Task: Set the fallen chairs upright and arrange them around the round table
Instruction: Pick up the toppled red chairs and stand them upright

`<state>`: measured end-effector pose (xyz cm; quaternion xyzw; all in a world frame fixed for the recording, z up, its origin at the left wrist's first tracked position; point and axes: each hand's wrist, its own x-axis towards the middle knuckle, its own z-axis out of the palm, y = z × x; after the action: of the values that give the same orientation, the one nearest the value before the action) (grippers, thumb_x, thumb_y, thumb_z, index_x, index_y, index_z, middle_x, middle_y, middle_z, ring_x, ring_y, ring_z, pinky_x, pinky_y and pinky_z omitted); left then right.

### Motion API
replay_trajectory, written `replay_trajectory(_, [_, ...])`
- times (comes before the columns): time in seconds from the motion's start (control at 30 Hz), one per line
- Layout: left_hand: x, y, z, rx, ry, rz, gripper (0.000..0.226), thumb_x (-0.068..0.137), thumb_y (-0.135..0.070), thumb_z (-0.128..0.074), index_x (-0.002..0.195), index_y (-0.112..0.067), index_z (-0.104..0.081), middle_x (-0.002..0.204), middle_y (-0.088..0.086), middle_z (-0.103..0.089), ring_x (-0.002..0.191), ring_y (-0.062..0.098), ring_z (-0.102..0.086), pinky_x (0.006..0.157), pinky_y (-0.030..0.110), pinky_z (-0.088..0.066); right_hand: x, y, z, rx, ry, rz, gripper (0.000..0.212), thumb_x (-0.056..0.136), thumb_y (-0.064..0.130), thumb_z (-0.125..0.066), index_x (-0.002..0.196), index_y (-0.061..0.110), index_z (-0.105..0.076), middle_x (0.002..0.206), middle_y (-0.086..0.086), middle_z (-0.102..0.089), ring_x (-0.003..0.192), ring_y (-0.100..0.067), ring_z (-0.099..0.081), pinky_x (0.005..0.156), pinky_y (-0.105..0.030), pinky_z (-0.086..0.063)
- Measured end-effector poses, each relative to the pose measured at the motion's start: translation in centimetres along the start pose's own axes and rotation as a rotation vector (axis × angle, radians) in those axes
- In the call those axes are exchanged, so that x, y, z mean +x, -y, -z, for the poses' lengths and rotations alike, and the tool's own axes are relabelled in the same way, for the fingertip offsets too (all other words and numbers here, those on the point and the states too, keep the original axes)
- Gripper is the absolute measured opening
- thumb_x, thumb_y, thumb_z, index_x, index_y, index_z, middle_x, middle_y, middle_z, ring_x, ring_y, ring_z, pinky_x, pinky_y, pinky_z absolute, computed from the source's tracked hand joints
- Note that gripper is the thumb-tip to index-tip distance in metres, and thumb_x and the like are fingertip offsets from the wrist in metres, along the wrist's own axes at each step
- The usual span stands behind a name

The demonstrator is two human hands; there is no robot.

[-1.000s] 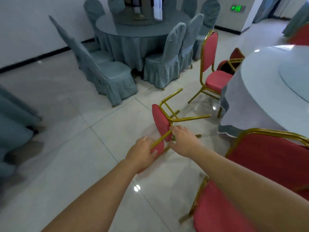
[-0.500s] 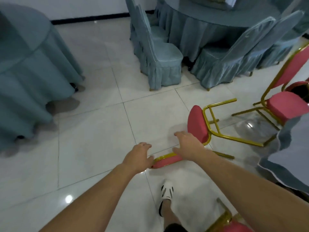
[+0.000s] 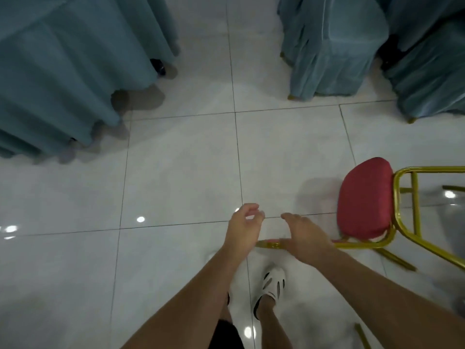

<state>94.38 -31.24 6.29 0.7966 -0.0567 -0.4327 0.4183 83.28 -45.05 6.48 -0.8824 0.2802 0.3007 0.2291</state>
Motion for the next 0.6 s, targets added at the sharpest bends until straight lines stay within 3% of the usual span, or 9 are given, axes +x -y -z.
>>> replay_trajectory(0.1, [3.6,1.8,-1.3,0.051,0.087,0.013,0.033,0.099,-0.03,-0.064,0.132,-0.026,-0.065,0.13,-0.011,-0.065,0.102,-0.002,-0.06,0.089,0.02,-0.049,3.0,-1.6,-2.1,0.016,0.076,-0.062,0.07,0.092,0.039,-0.067,0.153,0.021,-0.038,0.145,-0.003,-0.054,0.132,-0.025,-0.051,0.107,-0.039,-0.045])
replay_trajectory(0.23, [7.7,5.0,-1.7,0.139,0.142,0.089,0.034,0.1,-0.033,-0.059,0.134,-0.029,-0.063,0.132,-0.012,-0.063,0.113,0.008,-0.061,0.095,0.031,-0.053,6.5,-3.3,-4.1,0.032,0.128,-0.147,0.068,0.092,0.036,-0.067,0.152,0.021,-0.037,0.144,-0.004,-0.053,0.131,-0.028,-0.05,0.105,-0.042,-0.047])
replay_trajectory(0.43, [12.0,10.4,-2.9,0.226,0.196,0.167,0.033,0.103,-0.03,-0.057,0.135,-0.026,-0.063,0.135,-0.008,-0.064,0.115,0.011,-0.061,0.098,0.032,-0.052,10.4,-4.6,-7.9,0.098,0.172,-0.212,0.068,0.088,0.034,-0.071,0.148,0.021,-0.042,0.136,-0.004,-0.056,0.125,-0.027,-0.054,0.098,-0.041,-0.051])
replay_trajectory(0.5, [13.3,11.8,-3.2,0.259,0.19,0.162,0.033,0.105,-0.023,-0.051,0.136,-0.023,-0.064,0.138,-0.006,-0.064,0.108,0.009,-0.06,0.089,0.026,-0.052,11.4,-4.8,-9.5,0.061,0.192,-0.201,0.066,0.089,0.037,-0.073,0.145,0.02,-0.043,0.133,-0.004,-0.057,0.123,-0.027,-0.056,0.098,-0.041,-0.052])
replay_trajectory(0.6, [14.8,13.9,-3.5,0.313,0.196,0.135,0.036,0.108,-0.016,-0.044,0.138,-0.023,-0.062,0.142,-0.006,-0.062,0.105,0.005,-0.057,0.069,0.011,-0.041,13.4,-5.3,-12.2,0.017,0.222,-0.183,0.065,0.09,0.039,-0.074,0.142,0.017,-0.043,0.133,-0.006,-0.057,0.123,-0.028,-0.056,0.097,-0.04,-0.053])
